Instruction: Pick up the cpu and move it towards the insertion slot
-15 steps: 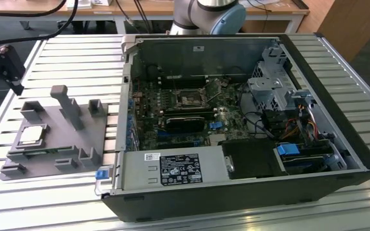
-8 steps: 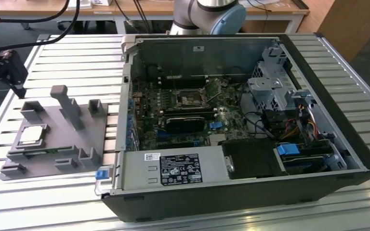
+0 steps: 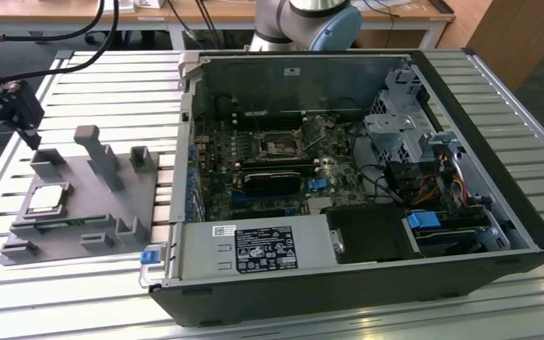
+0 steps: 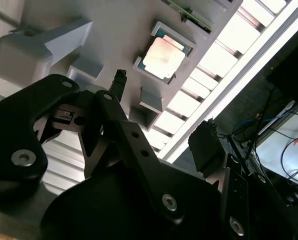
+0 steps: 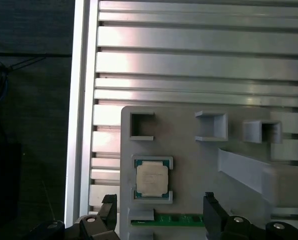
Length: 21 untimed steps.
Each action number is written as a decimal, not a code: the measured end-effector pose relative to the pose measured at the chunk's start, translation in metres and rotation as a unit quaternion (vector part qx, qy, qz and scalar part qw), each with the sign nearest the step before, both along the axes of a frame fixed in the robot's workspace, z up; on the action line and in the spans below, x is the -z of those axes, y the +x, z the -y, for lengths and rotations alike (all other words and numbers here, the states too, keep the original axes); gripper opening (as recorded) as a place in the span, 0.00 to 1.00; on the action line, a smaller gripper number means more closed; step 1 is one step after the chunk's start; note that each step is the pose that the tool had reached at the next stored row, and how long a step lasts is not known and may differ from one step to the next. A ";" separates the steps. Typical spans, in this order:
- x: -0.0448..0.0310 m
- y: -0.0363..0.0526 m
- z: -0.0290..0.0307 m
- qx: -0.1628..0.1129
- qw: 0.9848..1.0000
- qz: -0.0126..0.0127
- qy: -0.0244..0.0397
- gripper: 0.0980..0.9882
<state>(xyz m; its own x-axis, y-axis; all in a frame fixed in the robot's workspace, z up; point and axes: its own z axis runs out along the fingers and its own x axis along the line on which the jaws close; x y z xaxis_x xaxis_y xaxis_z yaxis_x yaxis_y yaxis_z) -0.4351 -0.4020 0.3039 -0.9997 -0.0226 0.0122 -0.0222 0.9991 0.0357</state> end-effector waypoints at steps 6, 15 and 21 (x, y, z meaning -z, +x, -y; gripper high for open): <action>0.0068 -0.0001 0.0015 -0.005 1.000 0.000 0.000 0.76; 0.0140 -0.0002 0.0028 -0.010 1.000 0.000 0.000 0.76; 0.0185 -0.0002 0.0031 -0.012 1.000 0.000 0.000 0.76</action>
<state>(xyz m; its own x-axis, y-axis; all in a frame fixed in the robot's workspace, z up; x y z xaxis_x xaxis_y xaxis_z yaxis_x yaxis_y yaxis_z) -0.4353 -0.4051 0.2854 -0.9989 -0.0458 0.0123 -0.0453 0.9983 0.0358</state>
